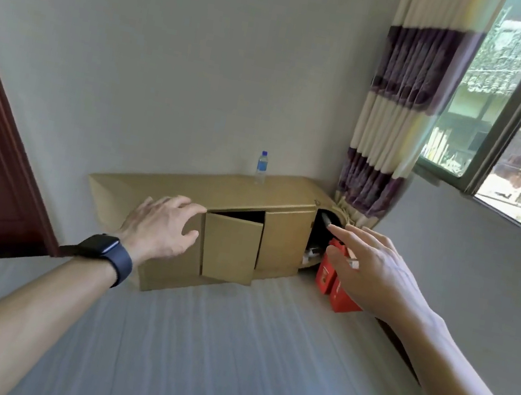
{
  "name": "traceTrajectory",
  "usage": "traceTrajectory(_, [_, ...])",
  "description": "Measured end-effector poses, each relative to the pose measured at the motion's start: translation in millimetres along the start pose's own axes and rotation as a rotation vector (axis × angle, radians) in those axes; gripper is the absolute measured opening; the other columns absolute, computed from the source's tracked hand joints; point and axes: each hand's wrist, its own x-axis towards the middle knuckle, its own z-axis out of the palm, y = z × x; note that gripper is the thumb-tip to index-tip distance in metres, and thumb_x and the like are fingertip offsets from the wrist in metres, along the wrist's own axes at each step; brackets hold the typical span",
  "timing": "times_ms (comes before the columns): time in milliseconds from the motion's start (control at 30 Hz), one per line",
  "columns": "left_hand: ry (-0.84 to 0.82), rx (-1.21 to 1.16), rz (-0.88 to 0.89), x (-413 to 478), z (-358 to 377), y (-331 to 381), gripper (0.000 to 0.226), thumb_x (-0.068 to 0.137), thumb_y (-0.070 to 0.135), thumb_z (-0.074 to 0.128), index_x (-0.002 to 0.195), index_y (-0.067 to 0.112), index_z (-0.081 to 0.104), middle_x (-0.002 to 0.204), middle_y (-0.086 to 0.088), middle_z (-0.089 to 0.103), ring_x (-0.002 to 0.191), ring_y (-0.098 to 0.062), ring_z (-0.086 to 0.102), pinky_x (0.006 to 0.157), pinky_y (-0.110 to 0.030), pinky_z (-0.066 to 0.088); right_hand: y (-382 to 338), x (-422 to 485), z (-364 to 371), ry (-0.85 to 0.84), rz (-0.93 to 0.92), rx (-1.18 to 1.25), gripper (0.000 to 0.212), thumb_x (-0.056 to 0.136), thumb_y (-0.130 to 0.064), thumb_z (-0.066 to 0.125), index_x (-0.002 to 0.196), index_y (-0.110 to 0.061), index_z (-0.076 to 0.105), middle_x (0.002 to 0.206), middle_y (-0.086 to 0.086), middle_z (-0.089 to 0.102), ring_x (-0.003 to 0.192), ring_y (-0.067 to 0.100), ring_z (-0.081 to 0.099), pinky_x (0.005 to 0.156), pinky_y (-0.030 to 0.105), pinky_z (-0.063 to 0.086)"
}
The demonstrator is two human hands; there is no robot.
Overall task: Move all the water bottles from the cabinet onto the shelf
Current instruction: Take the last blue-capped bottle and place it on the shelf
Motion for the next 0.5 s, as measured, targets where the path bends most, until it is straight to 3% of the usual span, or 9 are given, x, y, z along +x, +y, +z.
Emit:
traceTrajectory(200, [-0.017,-0.044,0.011,130,38,-31,0.049,0.097,0.052,0.04,0.144,0.039,0.042,0.153,0.003,0.039,0.137,-0.023,0.041,0.111,-0.044,0.032,27,109,42,0.004,0.075,-0.011,0.046,0.098,-0.057,0.039,0.143,-0.047,0.04,0.152,-0.013,0.04,0.144,0.015,0.025,0.113,0.037,0.03])
traceTrajectory(500, [-0.081,-0.051,-0.071,310,99,-83,0.052,0.098,0.055,0.038,0.147,0.038,0.038,0.155,0.003,0.037,0.139,-0.023,0.039,0.112,-0.045,0.032,61,315,131,-0.07,-0.02,0.054,0.044,0.099,-0.049,0.044,0.142,-0.039,0.045,0.147,-0.015,0.045,0.141,0.016,0.03,0.11,0.032,0.031])
